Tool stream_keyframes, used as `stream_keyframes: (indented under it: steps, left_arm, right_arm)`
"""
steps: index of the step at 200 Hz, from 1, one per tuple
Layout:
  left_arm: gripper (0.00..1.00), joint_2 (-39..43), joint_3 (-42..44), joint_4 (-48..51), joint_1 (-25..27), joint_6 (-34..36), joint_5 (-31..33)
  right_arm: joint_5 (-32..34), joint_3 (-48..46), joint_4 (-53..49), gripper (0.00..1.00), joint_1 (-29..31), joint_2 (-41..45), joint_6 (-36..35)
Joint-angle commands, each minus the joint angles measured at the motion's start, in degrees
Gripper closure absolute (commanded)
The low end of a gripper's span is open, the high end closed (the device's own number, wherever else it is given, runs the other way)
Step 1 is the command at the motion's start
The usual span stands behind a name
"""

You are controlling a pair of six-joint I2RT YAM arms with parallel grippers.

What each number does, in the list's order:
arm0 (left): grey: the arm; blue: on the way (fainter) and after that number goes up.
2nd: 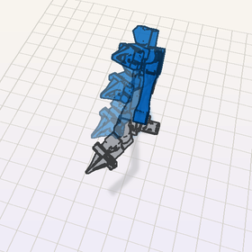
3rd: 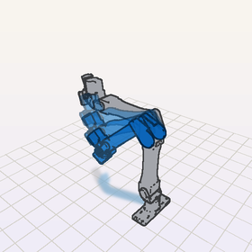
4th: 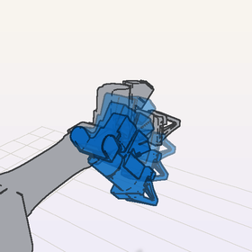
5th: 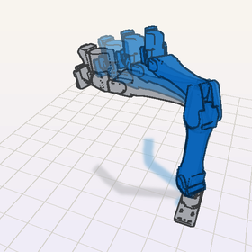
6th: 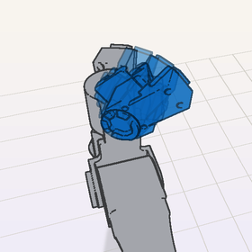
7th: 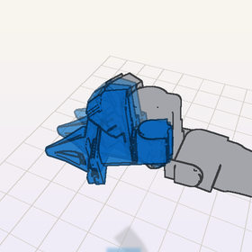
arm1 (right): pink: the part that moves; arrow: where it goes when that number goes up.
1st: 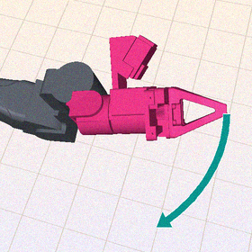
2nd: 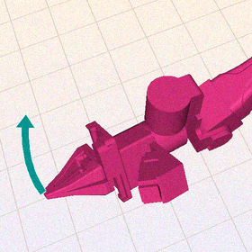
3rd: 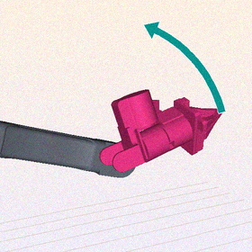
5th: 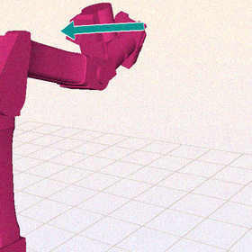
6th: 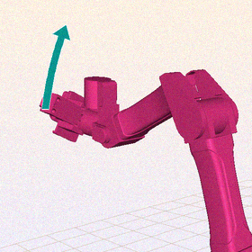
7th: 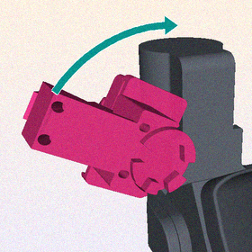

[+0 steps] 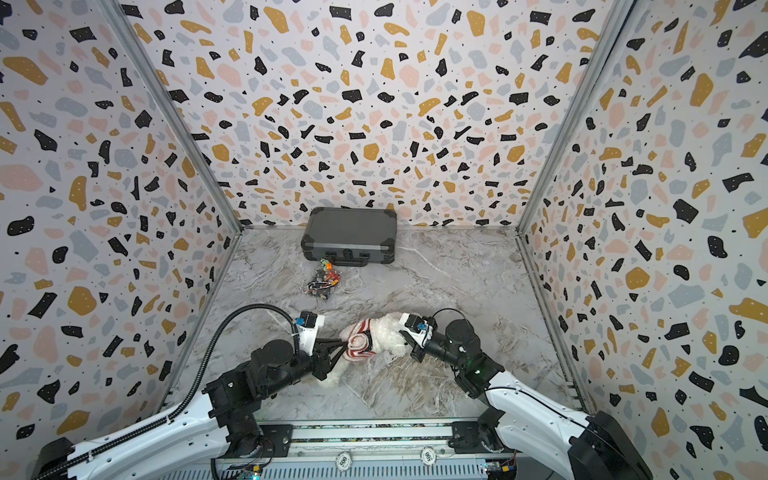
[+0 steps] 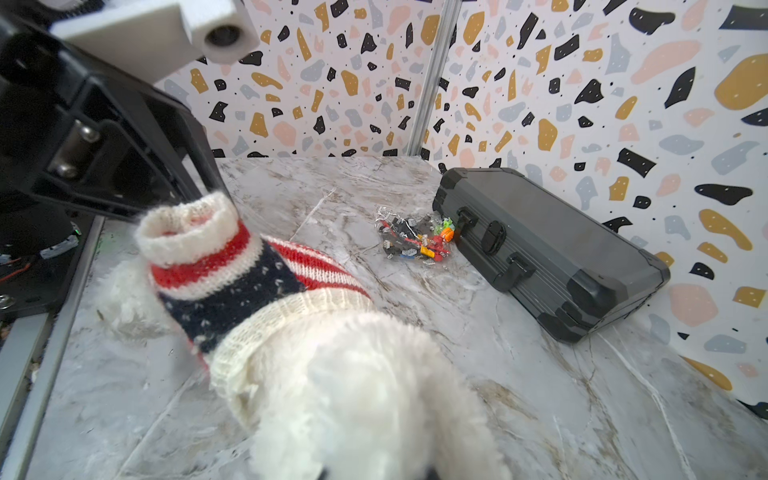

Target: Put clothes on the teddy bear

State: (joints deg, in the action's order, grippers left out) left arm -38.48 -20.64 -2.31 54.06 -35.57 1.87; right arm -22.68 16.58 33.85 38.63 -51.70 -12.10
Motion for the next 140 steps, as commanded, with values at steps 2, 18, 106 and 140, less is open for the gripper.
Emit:
stream_keyframes:
  steps: [2,18,106,140]
  left_arm:
    - [0.71,0.36,2.27,-8.41,-0.13,-5.19,-4.59]
    - [0.71,0.22,3.13,-10.29,-0.23,-5.92,-4.54]
    - [0.7,-1.99,5.28,-17.72,-0.23,-9.27,-7.35]
    - [0.91,-1.2,6.04,-17.4,-0.2,-9.72,-6.82]
  right_arm:
    - [0.65,-0.44,4.97,1.0,-0.26,1.69,0.23]
    - [0.36,-0.75,5.36,1.0,-0.29,1.76,0.12]
    - [1.29,-2.2,7.2,1.0,-0.28,1.79,-0.34]
    - [2.44,-2.64,7.2,1.0,-0.26,2.68,-0.24]
